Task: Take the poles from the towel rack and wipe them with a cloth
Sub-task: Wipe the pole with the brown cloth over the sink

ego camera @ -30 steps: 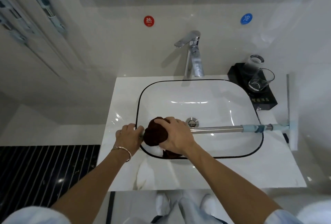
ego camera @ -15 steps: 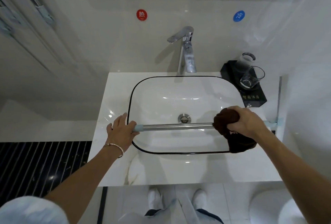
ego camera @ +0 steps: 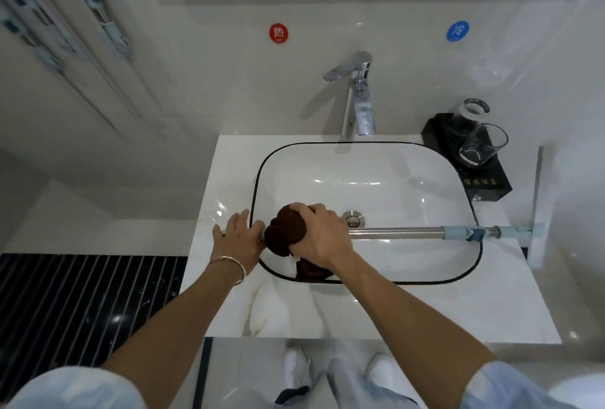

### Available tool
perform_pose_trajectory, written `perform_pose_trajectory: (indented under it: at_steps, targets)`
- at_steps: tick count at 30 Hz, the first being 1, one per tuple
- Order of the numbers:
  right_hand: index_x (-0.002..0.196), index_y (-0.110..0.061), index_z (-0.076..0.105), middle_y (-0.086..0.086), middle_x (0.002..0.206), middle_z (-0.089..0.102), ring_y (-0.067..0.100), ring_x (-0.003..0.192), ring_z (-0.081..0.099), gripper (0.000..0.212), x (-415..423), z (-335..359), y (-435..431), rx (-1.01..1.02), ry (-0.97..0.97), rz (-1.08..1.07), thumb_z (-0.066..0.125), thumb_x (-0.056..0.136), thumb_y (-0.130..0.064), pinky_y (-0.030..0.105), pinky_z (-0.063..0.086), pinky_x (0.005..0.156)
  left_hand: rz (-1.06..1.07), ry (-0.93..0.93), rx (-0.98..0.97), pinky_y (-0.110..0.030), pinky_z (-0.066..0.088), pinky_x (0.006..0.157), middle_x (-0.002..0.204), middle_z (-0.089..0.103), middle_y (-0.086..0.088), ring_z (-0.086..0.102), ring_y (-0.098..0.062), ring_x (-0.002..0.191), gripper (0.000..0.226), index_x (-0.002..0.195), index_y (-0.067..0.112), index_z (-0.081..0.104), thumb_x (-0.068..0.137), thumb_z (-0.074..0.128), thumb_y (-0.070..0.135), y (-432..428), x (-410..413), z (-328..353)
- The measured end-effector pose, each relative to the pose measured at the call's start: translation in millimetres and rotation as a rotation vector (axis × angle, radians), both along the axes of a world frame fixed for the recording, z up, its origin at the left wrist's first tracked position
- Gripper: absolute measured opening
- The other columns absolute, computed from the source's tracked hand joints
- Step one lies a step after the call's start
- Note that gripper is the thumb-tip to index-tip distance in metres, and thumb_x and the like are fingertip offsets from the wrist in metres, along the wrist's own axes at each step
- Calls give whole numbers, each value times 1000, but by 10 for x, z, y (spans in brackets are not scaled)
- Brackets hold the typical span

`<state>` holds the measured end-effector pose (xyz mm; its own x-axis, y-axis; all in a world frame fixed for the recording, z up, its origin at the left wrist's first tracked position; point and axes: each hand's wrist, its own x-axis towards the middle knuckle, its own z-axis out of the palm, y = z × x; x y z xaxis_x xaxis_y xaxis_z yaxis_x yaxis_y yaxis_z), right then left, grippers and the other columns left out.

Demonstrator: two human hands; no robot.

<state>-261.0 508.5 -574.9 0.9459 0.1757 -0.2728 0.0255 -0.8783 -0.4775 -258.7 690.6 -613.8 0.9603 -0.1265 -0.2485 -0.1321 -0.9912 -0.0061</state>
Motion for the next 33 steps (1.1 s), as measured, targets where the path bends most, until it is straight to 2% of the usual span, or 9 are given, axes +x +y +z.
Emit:
perform_pose_trajectory:
  at_steps: [5, 12, 16, 18, 20, 24, 27, 31, 33]
  targets:
    - [133, -42, 41, 3, 124, 51, 30, 111, 52, 78, -4, 88, -426, -49, 37, -29, 73, 63, -34, 42, 43, 94, 22, 8, 37, -52, 27, 106, 151, 22, -9, 17, -28, 140, 34, 121, 23, 46, 95, 41, 45, -11, 4, 14]
    - [132, -37, 41, 5, 119, 53, 31, 109, 53, 68, -79, 254, -1693, -379, -24, -142, 69, 71, -38, 44, 41, 92, 86, -17, 126, -50, 22, 108, 146, 27, -4, 18, -26, 139, 30, 124, 27, 47, 97, 39, 39, -169, 77, 94]
    - [134, -38, 40, 5, 122, 52, 31, 112, 50, 71, -163, 270, -2076, -372, 8, -233, 71, 70, -38, 46, 41, 92, 69, -31, 168, -50, 21, 108, 145, 30, -4, 21, -25, 139, 35, 126, 22, 45, 96, 42, 39, -243, 50, 91]
    - [134, -39, 42, 5, 123, 52, 31, 114, 49, 70, -204, 238, -2065, -339, -12, -257, 71, 69, -37, 45, 41, 93, 37, -5, 129, -50, 15, 110, 151, 22, -6, 15, -25, 142, 46, 134, 19, 37, 94, 45, 41, -281, 56, 73]
    - [133, -38, 43, 5, 124, 51, 31, 115, 48, 70, -239, 209, -2026, -312, -25, -290, 70, 69, -36, 46, 41, 95, 15, 22, 67, -49, 11, 112, 151, 23, -4, 16, -23, 141, 49, 139, 19, 32, 94, 45, 35, -349, 54, 56]
    - [132, -38, 43, 6, 122, 51, 32, 114, 48, 69, -235, 231, -2051, -281, 18, -272, 70, 69, -36, 47, 43, 95, 59, -12, 48, -46, 19, 108, 121, 52, 2, 44, -19, 118, 26, 116, 20, 48, 90, 42, 18, -453, 62, 35]
    - [132, -37, 45, 6, 122, 53, 33, 113, 49, 68, -204, 305, -2103, -250, 1, -315, 70, 69, -33, 46, 43, 92, 59, 24, 52, -42, 24, 104, 111, 54, 4, 47, -19, 109, 21, 109, 21, 49, 90, 41, 15, -446, 100, 35]
    - [131, -30, 49, 13, 126, 53, 39, 116, 47, 68, -204, 390, -2224, -321, -287, -439, 73, 67, -27, 52, 39, 96, 23, 27, 46, -38, 28, 99, 104, 54, 4, 49, -18, 104, 21, 106, 21, 49, 88, 40, 13, -435, 153, 61]
    - [131, -27, 50, 15, 127, 53, 41, 116, 48, 69, -186, 387, -2370, -293, -293, -498, 72, 66, -25, 55, 41, 97, 15, 57, 41, -37, 30, 96, 101, 55, 3, 49, -19, 102, 20, 104, 21, 50, 88, 40, 15, -431, 189, 81]
